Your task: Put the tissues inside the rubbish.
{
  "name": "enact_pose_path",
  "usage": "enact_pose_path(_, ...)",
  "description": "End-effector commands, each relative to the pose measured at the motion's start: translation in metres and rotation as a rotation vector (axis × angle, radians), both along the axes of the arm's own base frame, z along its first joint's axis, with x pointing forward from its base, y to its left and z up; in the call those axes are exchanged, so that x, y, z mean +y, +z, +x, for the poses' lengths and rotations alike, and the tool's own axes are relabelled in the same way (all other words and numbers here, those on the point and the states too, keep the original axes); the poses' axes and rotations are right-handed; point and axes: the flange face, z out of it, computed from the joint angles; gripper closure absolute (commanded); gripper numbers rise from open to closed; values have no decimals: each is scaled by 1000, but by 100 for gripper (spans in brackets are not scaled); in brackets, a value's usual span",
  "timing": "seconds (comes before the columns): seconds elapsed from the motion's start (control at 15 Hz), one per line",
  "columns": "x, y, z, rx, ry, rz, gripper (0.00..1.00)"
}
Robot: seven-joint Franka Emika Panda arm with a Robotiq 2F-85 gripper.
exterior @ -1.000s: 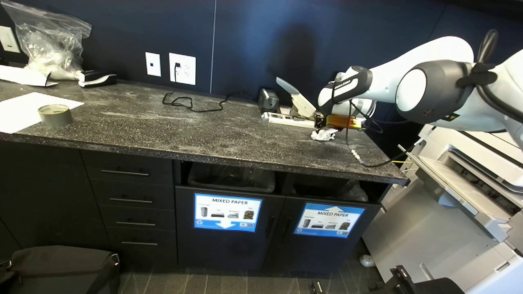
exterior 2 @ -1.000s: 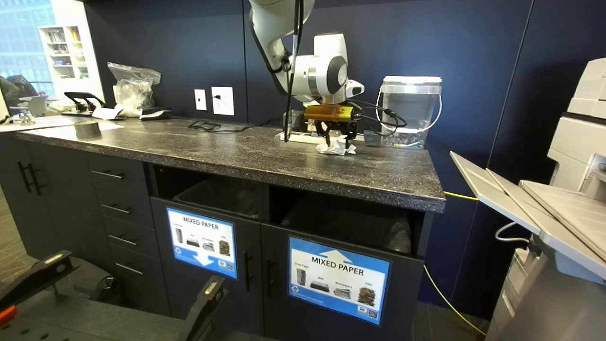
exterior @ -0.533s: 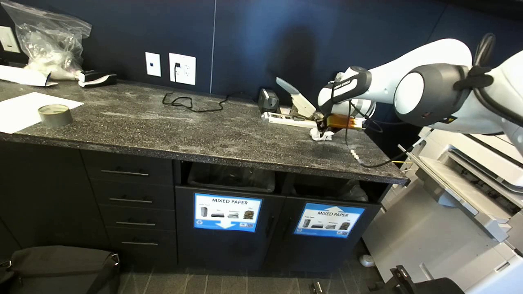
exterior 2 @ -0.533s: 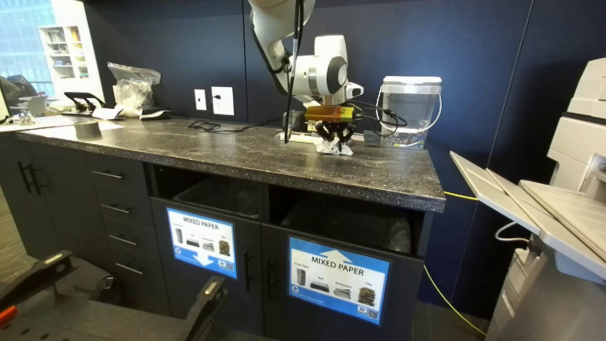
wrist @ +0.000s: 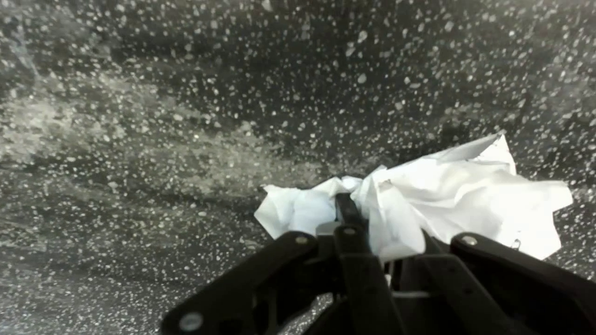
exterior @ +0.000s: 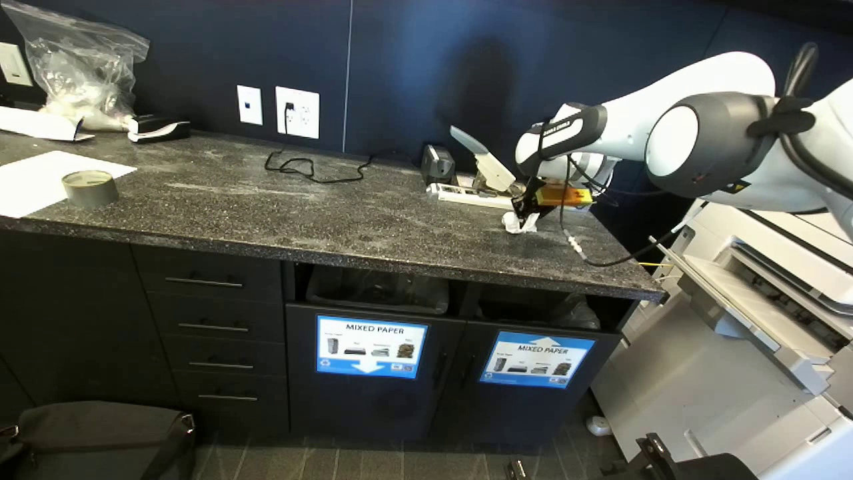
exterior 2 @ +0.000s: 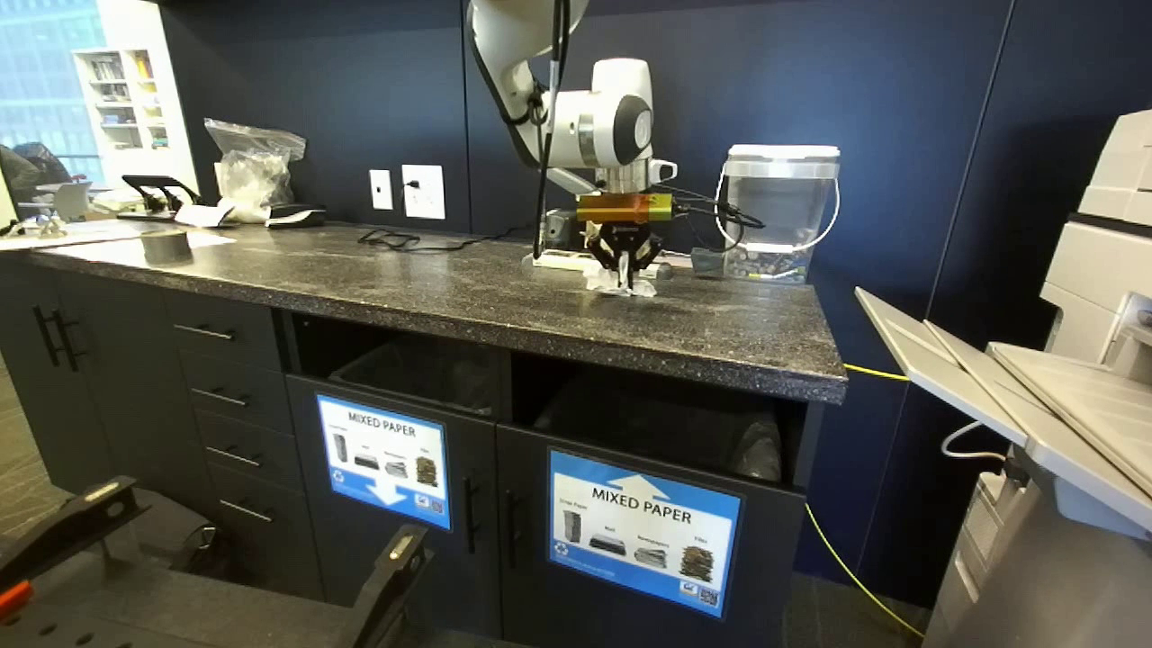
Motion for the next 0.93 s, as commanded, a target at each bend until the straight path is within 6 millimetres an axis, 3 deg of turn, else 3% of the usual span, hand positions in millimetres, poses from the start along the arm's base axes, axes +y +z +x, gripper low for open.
enact_pose_path(0.0, 17, -14, -26, 107, 51, -8, 89)
enact_pose_path(0.4, 27, 0, -66, 167, 18, -45, 89)
enact_pose_path(0.87, 33, -1, -129, 229, -24, -42, 89)
